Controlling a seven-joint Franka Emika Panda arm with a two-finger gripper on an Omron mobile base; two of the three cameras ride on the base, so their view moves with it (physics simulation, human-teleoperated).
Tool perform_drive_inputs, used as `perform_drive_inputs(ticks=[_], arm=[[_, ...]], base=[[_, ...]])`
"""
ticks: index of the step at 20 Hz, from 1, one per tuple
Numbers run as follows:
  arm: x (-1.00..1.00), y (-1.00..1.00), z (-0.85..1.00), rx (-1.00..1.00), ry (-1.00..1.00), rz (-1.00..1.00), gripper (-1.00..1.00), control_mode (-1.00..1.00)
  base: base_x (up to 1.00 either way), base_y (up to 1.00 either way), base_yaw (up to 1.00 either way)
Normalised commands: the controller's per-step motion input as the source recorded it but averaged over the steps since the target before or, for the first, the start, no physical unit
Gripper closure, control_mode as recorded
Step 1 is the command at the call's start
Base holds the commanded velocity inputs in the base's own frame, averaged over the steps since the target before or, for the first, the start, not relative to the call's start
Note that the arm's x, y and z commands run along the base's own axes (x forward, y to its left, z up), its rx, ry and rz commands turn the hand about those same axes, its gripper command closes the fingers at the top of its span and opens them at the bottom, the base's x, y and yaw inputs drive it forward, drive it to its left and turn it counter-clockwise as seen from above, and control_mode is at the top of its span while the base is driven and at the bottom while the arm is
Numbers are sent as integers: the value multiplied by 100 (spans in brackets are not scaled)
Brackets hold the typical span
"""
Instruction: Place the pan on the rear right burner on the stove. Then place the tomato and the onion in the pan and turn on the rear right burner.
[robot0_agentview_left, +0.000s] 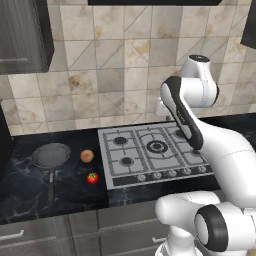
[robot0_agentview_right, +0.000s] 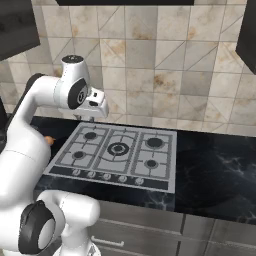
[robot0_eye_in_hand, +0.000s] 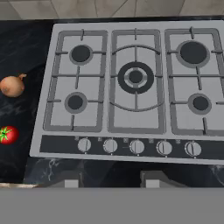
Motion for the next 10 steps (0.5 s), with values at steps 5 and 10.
perform_drive_inputs(ticks=[5, 10], arm=[[0, 2, -5, 0, -4, 1, -100, -100], [0, 27, -20, 2, 0, 1, -100, -100]], base=[[0, 0, 0], [0, 0, 0]])
